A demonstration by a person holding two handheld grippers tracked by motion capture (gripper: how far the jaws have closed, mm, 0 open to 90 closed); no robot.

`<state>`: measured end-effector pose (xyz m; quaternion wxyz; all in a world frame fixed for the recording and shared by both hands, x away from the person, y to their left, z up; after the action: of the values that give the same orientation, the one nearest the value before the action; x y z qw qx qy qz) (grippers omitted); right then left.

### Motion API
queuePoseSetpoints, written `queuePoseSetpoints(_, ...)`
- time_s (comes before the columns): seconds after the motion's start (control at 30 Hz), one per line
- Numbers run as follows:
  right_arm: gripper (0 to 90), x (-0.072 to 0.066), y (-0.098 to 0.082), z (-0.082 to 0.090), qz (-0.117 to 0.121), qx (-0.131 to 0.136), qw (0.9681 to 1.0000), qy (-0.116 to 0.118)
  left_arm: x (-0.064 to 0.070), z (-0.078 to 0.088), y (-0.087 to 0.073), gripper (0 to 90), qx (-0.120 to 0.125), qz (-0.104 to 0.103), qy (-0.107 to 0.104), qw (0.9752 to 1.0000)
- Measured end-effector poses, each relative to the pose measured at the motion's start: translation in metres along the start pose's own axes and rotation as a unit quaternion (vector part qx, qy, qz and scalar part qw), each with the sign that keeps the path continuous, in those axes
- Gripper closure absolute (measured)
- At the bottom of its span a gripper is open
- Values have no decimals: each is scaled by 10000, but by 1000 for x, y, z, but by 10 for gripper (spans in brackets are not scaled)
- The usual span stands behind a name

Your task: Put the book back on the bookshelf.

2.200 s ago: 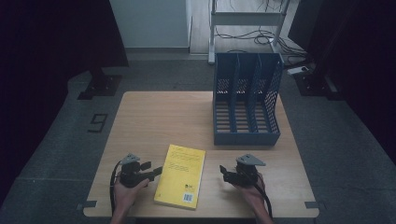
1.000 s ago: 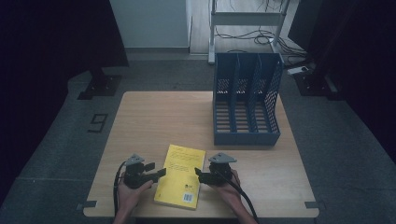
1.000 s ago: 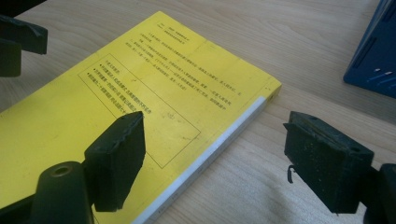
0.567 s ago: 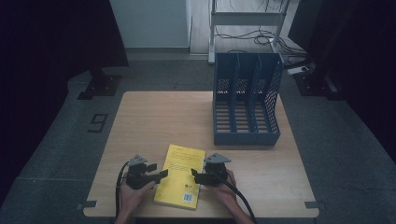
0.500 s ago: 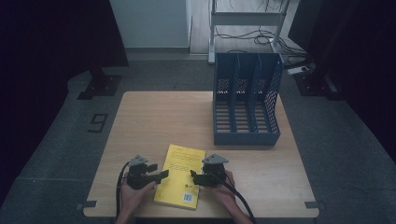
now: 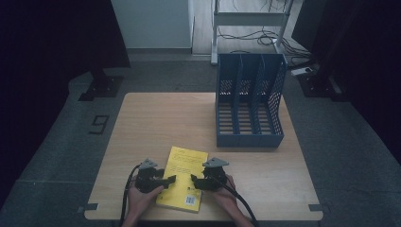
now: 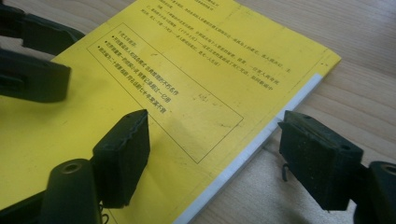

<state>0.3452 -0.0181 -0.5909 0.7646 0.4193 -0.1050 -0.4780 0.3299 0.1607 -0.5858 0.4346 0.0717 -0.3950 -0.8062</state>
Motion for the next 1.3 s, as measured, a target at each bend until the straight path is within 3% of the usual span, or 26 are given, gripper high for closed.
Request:
queuePoseSetpoints(0.37, 264, 0, -1, 0, -4, 23, 10000, 35, 5, -5, 1, 300, -77, -127, 225, 9996)
queuePoseSetpoints(0.7, 264, 0, -1, 0, -1, 64, 10000, 54, 0, -8, 4, 309, 15, 59, 142, 9999)
queuePoseSetpoints(1.0, 263, 0, -2, 0, -14, 109, 9999, 70, 2, -8, 9, 308, 23, 117, 265, 9996)
queuePoseSetpoints(1.3, 263, 1, -2, 0, -12, 141, 9999, 70, 6, 1, 17, 328, 269, 291, 200, 9990)
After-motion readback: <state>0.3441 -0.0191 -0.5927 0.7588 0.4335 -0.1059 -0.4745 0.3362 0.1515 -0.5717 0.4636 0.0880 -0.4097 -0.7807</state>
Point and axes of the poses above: each handheld gripper's, and its own axes: z roughly backward along the jaws, y roughly out of its top, x roughly to its right, the point moved 7 cm from there along -z, roughly forward along the jaws, and after that the axes turned 6 degrees about -z, right-handed, at the moved point
